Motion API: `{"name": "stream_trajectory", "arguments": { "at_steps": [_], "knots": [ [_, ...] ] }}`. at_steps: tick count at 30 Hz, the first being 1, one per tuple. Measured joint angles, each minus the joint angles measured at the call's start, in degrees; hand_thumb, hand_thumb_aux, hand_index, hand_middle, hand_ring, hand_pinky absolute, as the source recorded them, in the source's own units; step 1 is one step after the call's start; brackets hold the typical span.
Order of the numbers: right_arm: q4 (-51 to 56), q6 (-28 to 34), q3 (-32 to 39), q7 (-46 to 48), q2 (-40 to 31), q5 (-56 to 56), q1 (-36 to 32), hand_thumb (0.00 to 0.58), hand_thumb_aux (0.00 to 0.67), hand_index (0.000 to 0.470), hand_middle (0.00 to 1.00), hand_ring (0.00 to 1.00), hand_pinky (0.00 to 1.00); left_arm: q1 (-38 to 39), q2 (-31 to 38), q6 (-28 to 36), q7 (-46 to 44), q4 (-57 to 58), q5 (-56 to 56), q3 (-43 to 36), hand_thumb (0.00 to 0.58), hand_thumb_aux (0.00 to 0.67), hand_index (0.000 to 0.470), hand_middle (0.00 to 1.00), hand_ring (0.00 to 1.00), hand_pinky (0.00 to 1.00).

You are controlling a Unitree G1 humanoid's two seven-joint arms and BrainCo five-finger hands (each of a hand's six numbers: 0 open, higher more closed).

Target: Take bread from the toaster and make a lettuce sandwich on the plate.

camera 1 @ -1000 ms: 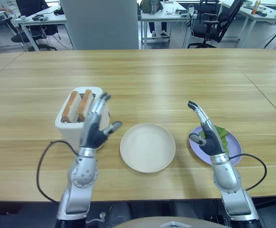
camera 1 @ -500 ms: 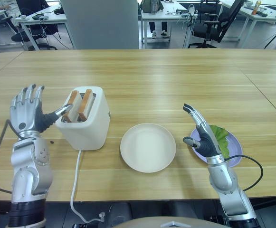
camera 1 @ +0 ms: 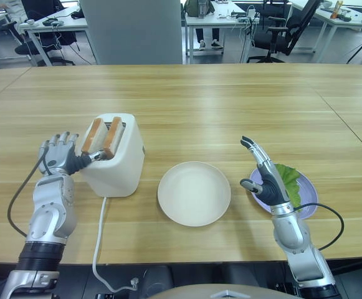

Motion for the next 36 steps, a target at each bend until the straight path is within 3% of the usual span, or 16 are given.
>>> {"name": "stream_trajectory", "arguments": {
  "at_steps": [3, 4, 5, 6, 7, 8, 9, 10, 11, 12, 13, 14, 22, 26, 32, 36],
  "knots": [
    [0.0, 0.0, 0.0, 0.0, -0.01, 0.0, -0.02, 0.0, 0.0, 0.0, 0.0, 0.0, 0.0, -0.34, 0.5, 0.14, 0.0, 0.36, -0.17, -0.75, 0.0, 0.0, 0.0, 0.0, 0.0, 0.0],
    [0.0, 0.0, 0.0, 0.0, -0.01, 0.01, -0.02, 0.0, 0.0, 0.0, 0.0, 0.0, 0.0, -0.43, 0.67, 0.16, 0.01, 0.55, -0.22, -0.9, 0.385, 0.281, 0.193, 0.0, 0.0, 0.0],
    [-0.01, 0.0, 0.0, 0.0, -0.02, 0.01, -0.01, 0.0, 0.0, 0.0, 0.0, 0.0, 0.0, -0.53, 0.74, 0.15, 0.01, 0.78, -0.31, -0.95, 0.385, 0.281, 0.193, 0.0, 0.0, 0.0],
    [-0.01, 0.0, -0.01, 0.0, -0.02, 0.01, 0.0, 0.0, 0.0, 0.0, 0.0, 0.0, 0.0, -0.62, 0.74, 0.03, 0.02, 0.94, -0.67, -0.97, 0.482, 0.394, 0.271, 0.0, 0.0, 0.0],
    [-0.01, 0.01, -0.01, 0.0, -0.03, 0.02, 0.01, 0.0, 0.0, 0.0, 0.0, 0.0, 0.0, -0.72, 0.74, -0.2, 0.05, 0.87, -1.04, -1.3, 0.536, 0.486, 0.334, 0.0, 0.0, 0.0],
    [-0.01, 0.01, -0.01, 0.0, -0.02, 0.02, 0.01, 0.0, 0.0, 0.0, 0.0, 0.0, 0.0, -0.75, 0.74, -0.29, 0.25, 0.87, -1.46, -1.38, 0.58, 0.67, 0.46, 0.0, 0.0, 0.0],
    [-0.01, 0.01, -0.01, 0.0, -0.06, 0.03, 0.04, 0.0, 0.0, 0.0, 0.0, 0.0, 0.0, -0.89, 0.74, -0.43, 0.49, 0.86, -1.91, -1.22, 0.58, 0.67, 0.46, 0.0, 0.0, 0.0],
    [-0.01, 0.01, -0.02, 0.01, -0.12, 0.05, 0.05, 0.0, 0.0, 0.0, 0.0, 0.0, 0.0, -0.92, 0.68, -0.76, 1.11, 0.6, -2.95, -0.65, 0.58, 0.67, 0.46, 0.17, 0.17, 0.17],
    [-0.02, 0.01, -0.05, 0.01, -0.15, 0.06, 0.1, 0.0, 0.0, 0.0, 0.0, 0.0, 0.0, -0.92, 0.46, -1.17, 1.6, 0.21, -3.91, 0.01, 0.58, 0.67, 0.46, 0.46, 0.46, 0.46],
    [-0.02, 0.01, -0.07, 0.01, -0.18, 0.07, 0.13, 0.0, 0.0, 0.0, 0.0, 0.0, 0.0, -0.93, -0.06, -1.56, 2.29, -0.3, -4.9, 0.5, 0.58, 0.67, 0.46, 0.46, 0.46, 0.46],
    [-0.03, 0.01, -0.07, 0.01, -0.18, 0.07, 0.13, 0.0, 0.0, 0.0, 0.0, 0.0, 0.0, -0.98, -0.88, -2.6, 3.48, -0.96, -6.33, 0.97, 0.58, 0.67, 0.46, 0.96, 0.96, 0.96],
    [-0.03, 0.01, -0.07, 0.02, -0.2, 0.06, 0.13, 0.0, 0.0, 0.0, 0.0, 0.0, 0.0, -1.09, -2.18, -3.84, 4.72, -1.72, -8.07, 1.53, 0.58, 0.67, 0.46, 1.0, 1.0, 1.0],
    [-0.09, 0.29, -0.16, 0.0, -0.79, -0.92, 0.08, 0.0, 0.0, 0.0, 0.0, 0.0, 0.0, -2.12, -8.86, -10.4, 12.6, -4.2, -19.22, 6.56, 0.58, 0.67, 0.46, 1.0, 1.0, 1.0],
    [-0.25, 3.37, -1.49, -0.02, -2.78, -4.37, -0.17, 0.0, 0.0, 0.0, 0.0, 0.0, 0.0, -3.9, -9.0, -12.67, 16.01, -6.7, -21.3, 9.28, 0.58, 0.67, 0.46, 1.0, 1.0, 1.0],
    [2.35, 18.31, -8.55, 1.49, -13.41, -17.64, -0.95, 0.0, 0.0, 0.0, 0.0, 0.0, 0.0, -8.25, -7.93, -15.31, 18.55, -14.26, -23.3, 13.56, 0.58, 0.67, 0.46, 1.0, 1.0, 1.0],
    [3.15, 23.48, -9.67, 4.98, -17.33, -20.06, 2.11, 0.0, 0.0, 0.0, 0.0, 0.0, 0.0, -10.19, -7.57, -14.62, 17.15, -21.11, -24.42, 15.04, 0.58, 0.67, 0.46, 1.0, 1.0, 1.0]
  ]
}}
